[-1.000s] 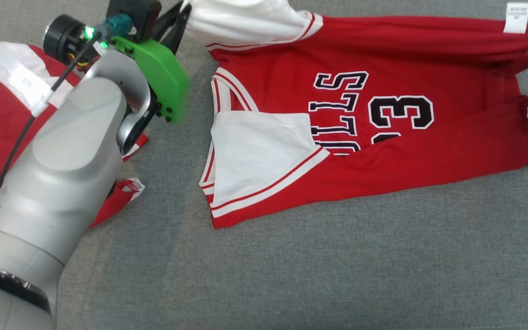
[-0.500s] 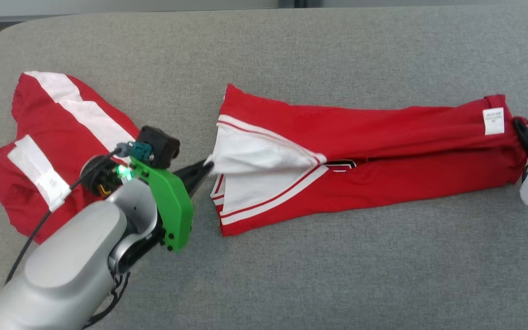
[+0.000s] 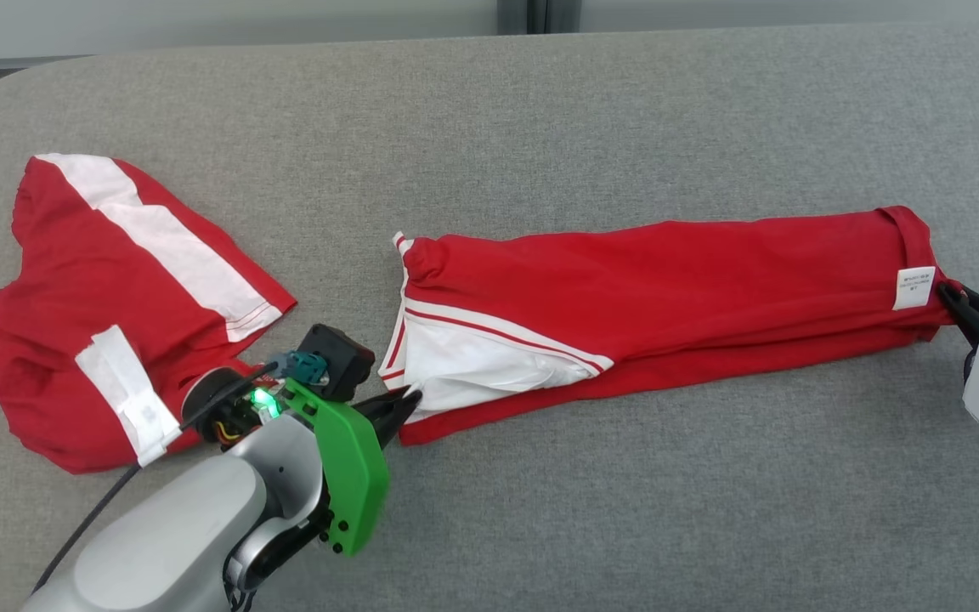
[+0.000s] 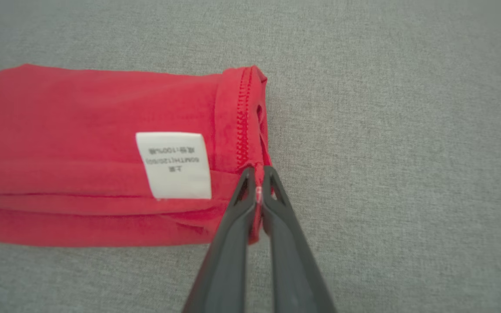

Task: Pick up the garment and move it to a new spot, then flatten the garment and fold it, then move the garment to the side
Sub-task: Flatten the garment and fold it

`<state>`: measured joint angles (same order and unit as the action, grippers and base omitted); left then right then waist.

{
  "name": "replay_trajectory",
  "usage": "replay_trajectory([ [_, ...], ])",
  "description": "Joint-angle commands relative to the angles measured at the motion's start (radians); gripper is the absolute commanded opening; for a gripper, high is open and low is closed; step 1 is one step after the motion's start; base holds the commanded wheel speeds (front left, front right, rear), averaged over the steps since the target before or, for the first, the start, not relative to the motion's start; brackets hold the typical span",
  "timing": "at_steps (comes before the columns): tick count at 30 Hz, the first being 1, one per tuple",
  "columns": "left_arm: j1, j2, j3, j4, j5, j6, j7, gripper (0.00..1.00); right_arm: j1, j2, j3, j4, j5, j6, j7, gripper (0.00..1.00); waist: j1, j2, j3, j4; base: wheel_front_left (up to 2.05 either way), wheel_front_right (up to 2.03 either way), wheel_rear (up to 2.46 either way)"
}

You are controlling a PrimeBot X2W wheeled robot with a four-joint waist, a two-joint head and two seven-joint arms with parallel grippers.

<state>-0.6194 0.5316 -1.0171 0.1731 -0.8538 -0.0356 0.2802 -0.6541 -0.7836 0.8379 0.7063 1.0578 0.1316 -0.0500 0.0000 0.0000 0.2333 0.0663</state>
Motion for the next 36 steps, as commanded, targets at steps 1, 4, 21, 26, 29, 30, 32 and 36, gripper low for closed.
replay_trajectory([
  [1, 0.019, -0.005, -0.008, 0.011, 0.020, 0.001, -0.011, 0.00, 0.016, -0.008, 0.006, -0.001, 0.012, -0.002, 0.008, 0.00, 0.0000, 0.0000, -0.001, -0.002, 0.00, 0.00, 0.00],
  [4, 0.028, -0.021, -0.020, 0.030, 0.030, 0.004, -0.030, 0.36, 0.019, -0.007, 0.018, 0.001, 0.017, -0.002, 0.020, 0.00, 0.0000, 0.0000, -0.006, -0.005, 0.00, 0.00, 0.00],
  [21, 0.121, -0.080, 0.206, 0.088, -0.063, 0.137, -0.400, 1.00, 0.041, 0.000, -0.044, -0.052, 0.064, -0.002, -0.142, 1.00, 0.0000, 0.0000, -0.108, -0.037, 0.00, 0.00, 0.00],
  [26, 0.172, -0.127, 0.335, 0.078, -0.066, 0.197, -0.536, 1.00, 0.064, 0.047, -0.132, -0.094, 0.010, -0.002, -0.212, 1.00, 0.0000, 0.0000, -0.134, -0.047, 0.00, 0.00, 0.00],
  [29, 0.213, -0.178, 0.451, 0.029, -0.014, 0.220, -0.546, 1.00, 0.077, 0.082, -0.276, -0.165, -0.138, -0.002, -0.215, 1.00, 0.0000, 0.0000, -0.136, -0.054, 0.00, 0.00, 0.00],
  [30, 0.240, -0.198, 0.494, 0.007, 0.025, 0.223, -0.545, 1.00, 0.112, 0.118, -0.341, -0.195, -0.196, -0.002, -0.215, 1.00, 0.0000, 0.0000, -0.135, -0.056, 0.00, 0.00, 0.00],
  [32, 0.295, -0.246, 0.561, -0.020, 0.107, 0.213, -0.545, 1.00, 0.176, 0.184, -0.463, -0.259, -0.302, -0.001, -0.215, 1.00, 0.0000, 0.0000, -0.133, -0.058, 0.00, 0.00, 0.00],
  [36, 0.371, -0.321, 0.648, -0.033, 0.290, 0.188, -0.544, 1.00, 0.298, 0.308, -0.645, -0.384, -0.470, -0.001, -0.215, 1.00, 0.0000, 0.0000, -0.134, -0.058, 0.00, 0.00, 0.00],
])
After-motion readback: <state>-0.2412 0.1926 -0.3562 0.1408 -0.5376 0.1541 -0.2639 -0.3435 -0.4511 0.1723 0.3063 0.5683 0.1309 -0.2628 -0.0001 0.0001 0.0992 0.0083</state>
